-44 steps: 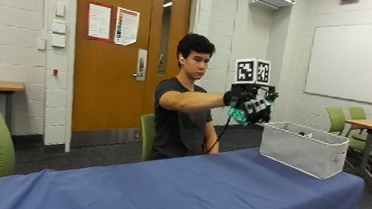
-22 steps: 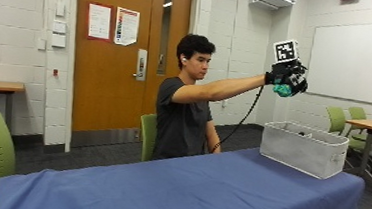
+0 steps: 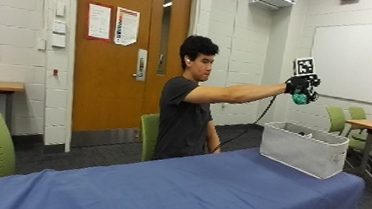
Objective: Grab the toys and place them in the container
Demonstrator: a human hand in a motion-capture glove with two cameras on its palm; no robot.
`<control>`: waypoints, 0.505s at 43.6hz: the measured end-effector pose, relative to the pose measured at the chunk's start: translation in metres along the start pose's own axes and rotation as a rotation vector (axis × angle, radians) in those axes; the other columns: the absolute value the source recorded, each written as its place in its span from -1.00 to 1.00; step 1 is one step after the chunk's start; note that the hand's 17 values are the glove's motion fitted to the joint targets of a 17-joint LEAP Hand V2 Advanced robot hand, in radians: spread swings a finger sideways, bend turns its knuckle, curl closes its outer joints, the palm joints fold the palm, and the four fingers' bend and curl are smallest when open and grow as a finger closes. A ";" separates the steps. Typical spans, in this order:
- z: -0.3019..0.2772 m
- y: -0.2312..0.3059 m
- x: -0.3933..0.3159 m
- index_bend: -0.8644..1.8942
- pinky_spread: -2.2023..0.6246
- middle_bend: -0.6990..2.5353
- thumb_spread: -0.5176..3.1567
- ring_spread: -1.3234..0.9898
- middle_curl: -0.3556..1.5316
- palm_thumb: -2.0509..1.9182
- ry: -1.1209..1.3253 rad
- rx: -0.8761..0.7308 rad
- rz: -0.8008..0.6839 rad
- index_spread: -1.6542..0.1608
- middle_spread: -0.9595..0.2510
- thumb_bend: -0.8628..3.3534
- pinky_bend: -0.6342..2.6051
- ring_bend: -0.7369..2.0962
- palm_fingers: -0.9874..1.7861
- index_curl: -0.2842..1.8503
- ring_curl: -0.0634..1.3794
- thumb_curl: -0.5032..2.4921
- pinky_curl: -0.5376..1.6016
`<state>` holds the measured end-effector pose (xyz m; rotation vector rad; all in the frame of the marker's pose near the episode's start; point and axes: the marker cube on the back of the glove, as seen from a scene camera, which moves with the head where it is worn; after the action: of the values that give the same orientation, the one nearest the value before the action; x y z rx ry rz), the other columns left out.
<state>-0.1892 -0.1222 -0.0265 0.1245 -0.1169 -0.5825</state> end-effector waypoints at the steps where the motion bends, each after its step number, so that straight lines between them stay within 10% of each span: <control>1: 0.004 -0.001 -0.002 -0.24 0.22 0.07 -0.30 -0.18 0.10 0.36 0.016 -0.008 0.000 0.37 0.04 -0.54 -0.14 0.39 0.56 -0.03 -0.23 -0.04 -0.15; 8: 0.016 0.003 -0.041 -0.24 0.22 0.07 -0.30 -0.18 0.11 0.36 -0.252 -0.037 -0.196 0.37 0.04 -0.55 -0.14 0.39 0.56 0.01 -0.24 -0.02 -0.15; 12: 0.037 0.003 -0.013 -0.31 0.25 -0.03 -0.23 -0.19 0.05 0.27 -0.073 -0.143 -0.012 0.39 0.03 -0.61 -0.09 0.37 0.38 -0.02 -0.26 -0.08 -0.13; 14: 0.043 0.004 0.000 -0.30 0.29 -0.20 -0.22 -0.16 0.00 0.12 0.020 -0.166 0.074 0.46 0.17 -0.68 -0.01 0.26 -0.17 0.01 -0.27 -0.16 -0.05; 22: 0.039 0.024 0.037 -0.28 0.37 -0.27 -0.20 -0.10 -0.09 -0.01 0.086 -0.148 0.202 0.56 0.38 -0.64 0.01 0.13 -0.25 -0.09 -0.44 -0.27 -0.11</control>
<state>-0.1515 -0.1258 0.0185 -0.0064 -0.0019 -0.3818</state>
